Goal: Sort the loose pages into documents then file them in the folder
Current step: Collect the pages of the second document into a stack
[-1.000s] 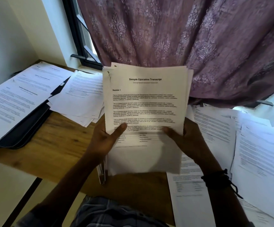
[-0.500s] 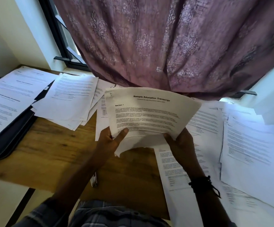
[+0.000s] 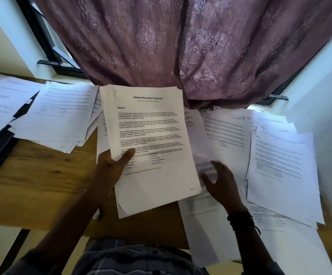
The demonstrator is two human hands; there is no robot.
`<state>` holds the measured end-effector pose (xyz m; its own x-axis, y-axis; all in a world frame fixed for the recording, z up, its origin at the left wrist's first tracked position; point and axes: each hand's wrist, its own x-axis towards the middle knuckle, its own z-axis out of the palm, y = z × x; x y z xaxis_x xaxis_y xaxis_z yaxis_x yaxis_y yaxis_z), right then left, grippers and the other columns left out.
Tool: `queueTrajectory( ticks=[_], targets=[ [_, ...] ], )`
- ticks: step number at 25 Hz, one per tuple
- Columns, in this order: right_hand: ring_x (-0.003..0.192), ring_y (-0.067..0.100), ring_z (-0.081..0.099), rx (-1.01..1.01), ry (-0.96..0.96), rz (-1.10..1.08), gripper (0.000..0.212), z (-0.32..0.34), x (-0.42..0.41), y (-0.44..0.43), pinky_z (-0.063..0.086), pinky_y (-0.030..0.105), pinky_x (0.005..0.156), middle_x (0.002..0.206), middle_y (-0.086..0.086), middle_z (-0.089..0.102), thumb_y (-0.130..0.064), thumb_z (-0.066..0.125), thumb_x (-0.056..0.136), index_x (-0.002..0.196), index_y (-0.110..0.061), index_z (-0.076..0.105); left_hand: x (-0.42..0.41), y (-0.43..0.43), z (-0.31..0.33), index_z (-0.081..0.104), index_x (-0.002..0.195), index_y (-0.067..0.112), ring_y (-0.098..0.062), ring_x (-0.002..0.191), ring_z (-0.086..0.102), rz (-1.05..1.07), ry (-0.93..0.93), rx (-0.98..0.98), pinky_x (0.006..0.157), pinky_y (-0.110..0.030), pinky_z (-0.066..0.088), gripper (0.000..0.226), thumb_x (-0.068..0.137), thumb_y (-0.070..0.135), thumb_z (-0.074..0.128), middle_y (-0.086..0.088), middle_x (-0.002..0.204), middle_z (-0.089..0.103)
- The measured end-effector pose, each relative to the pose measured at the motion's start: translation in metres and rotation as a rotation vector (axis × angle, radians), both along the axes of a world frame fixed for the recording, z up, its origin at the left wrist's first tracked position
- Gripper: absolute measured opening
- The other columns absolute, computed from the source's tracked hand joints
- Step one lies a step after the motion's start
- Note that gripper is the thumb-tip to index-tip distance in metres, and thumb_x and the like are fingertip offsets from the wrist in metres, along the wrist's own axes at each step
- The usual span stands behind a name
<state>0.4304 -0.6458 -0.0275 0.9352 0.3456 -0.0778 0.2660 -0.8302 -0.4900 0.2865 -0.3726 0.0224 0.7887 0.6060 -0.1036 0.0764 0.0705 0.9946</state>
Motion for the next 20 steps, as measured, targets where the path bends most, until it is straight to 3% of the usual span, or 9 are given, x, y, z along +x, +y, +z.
queueTrajectory(
  ticks=[4,7,10,14,17,20],
  targets=[
    [0.128,0.035,0.046,-0.126,-0.050,0.147,0.062,-0.011,-0.003,-0.004,0.042,0.045,0.099,0.143,0.012,0.048,-0.042,0.069,0.085,0.136,-0.011,0.052,-0.006,-0.013,-0.003,0.063,0.125,0.016,-0.022,0.108,0.068,0.010,0.007,-0.027,0.091,-0.054,0.054,0.035,0.089,0.018,0.066,0.000,0.119,0.070],
    [0.126,0.038,0.044,0.025,-0.052,-0.078,0.068,-0.001,0.037,0.000,0.038,0.043,0.103,0.139,0.020,0.047,-0.040,0.066,0.088,0.141,-0.003,0.043,-0.007,-0.023,0.001,0.063,0.125,0.015,-0.022,0.108,0.068,0.020,0.004,-0.043,0.091,-0.051,0.055,0.036,0.089,0.017,0.065,-0.001,0.119,0.070],
    [0.126,0.043,0.040,0.027,-0.035,-0.324,0.072,0.014,0.094,-0.011,0.034,0.045,0.104,0.136,0.030,0.043,-0.034,0.069,0.087,0.138,0.006,0.038,-0.010,-0.035,0.009,0.065,0.122,0.015,-0.014,0.101,0.070,0.049,0.000,-0.057,0.084,-0.037,0.059,0.032,0.090,0.013,0.064,0.007,0.110,0.074],
    [0.137,0.045,0.026,-0.053,0.212,-0.450,0.099,0.022,0.142,-0.019,0.028,0.054,0.109,0.149,0.029,0.024,-0.043,0.078,0.077,0.146,0.000,0.022,-0.014,-0.047,0.013,0.066,0.111,0.025,-0.004,0.093,0.071,0.069,0.011,-0.045,0.072,-0.021,0.059,0.024,0.091,0.011,0.063,0.020,0.097,0.074],
    [0.141,0.047,0.019,-0.086,0.292,-0.440,0.118,0.019,0.154,-0.022,0.023,0.056,0.113,0.153,0.030,0.013,-0.044,0.084,0.070,0.151,-0.004,0.008,-0.020,-0.050,0.012,0.066,0.118,0.021,-0.011,0.101,0.070,0.101,0.022,-0.049,0.082,-0.030,0.058,0.029,0.089,0.016,0.066,0.010,0.109,0.074],
    [0.141,0.045,0.022,0.011,0.310,-0.448,0.120,0.016,0.161,-0.024,0.024,0.056,0.113,0.152,0.029,0.017,-0.037,0.088,0.068,0.151,-0.006,0.007,-0.025,-0.051,0.010,0.066,0.122,0.015,-0.018,0.103,0.070,0.123,0.034,-0.074,0.085,-0.038,0.057,0.036,0.087,0.021,0.067,0.003,0.113,0.073]
  ],
)
